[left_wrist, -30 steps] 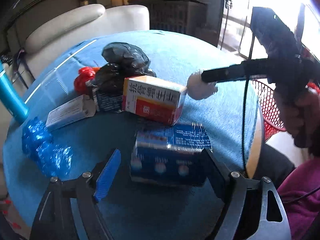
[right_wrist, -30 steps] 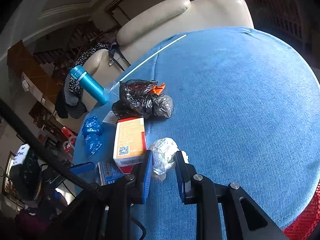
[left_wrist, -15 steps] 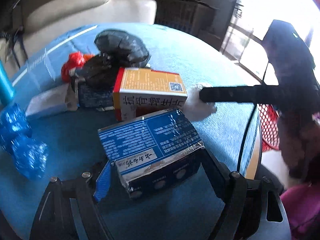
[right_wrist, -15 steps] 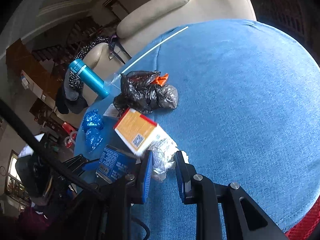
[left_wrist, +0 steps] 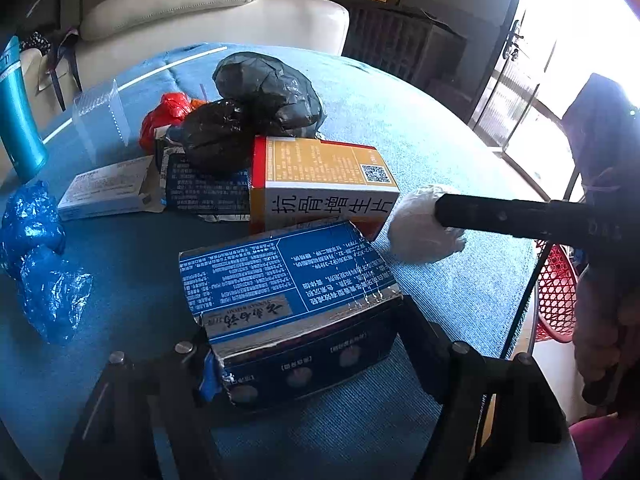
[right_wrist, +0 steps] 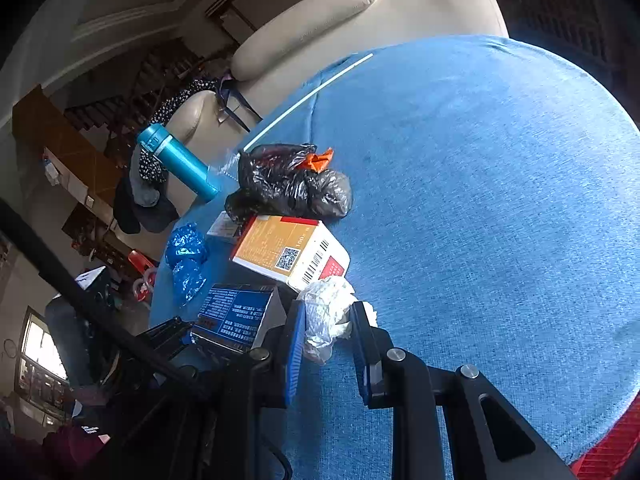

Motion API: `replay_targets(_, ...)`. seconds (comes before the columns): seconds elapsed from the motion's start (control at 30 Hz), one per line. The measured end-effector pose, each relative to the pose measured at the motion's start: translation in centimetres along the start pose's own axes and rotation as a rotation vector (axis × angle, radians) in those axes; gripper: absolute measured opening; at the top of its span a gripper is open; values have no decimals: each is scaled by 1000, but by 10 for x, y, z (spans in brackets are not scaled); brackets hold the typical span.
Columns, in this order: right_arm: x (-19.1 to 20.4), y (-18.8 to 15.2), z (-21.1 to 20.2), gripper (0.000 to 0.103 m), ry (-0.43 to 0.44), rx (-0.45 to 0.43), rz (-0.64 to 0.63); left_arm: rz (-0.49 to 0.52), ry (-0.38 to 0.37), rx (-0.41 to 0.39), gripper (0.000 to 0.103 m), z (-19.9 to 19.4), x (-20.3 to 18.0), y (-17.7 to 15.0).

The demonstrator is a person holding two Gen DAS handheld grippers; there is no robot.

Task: Collect trash
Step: 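Grasp the blue-and-white box with the left gripper while right holds tissue, then drop the box and tissue into the red wastebasket, opening both grippers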

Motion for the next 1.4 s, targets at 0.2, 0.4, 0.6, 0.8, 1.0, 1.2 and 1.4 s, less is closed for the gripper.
replay_targets(0.2,-5,5,-18,24,3,-35,-4,30,23,-42,76,-33,-13,2)
replay_targets(0.4,-26,6,-54,24,-15,-95,18,172,-29,-111,76,-65,-61,21)
replay_targets(0.6,-71,4,-106,24,-70,-182,74,355,-144,-112,76,-62,-136,44)
replay_targets(0.8,-138,-5,-173,24,-155,-294,191,487,-292,-64,76,-35,-212,73)
replay_targets(1.0,-197,-27,-229,25,-224,-376,317,571,-444,5,76,-13,-292,84)
replay_targets(1.2,-231,-43,-254,35,-205,-408,456,609,-434,38,76,4,-310,95)
replay_targets(1.4,-248,-45,-271,65,-202,-456,492,542,-383,-3,76,-14,-262,106)
Point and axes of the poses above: each gripper's, at about its wrist camera, not at the fingertips, and z roughly the way its jaws point, x to its left, y to its top, the point moved 10 cm from there along z, roughly the way its jaws point, and after that the axes turned 10 degrees about z, right-handed, at the moved point
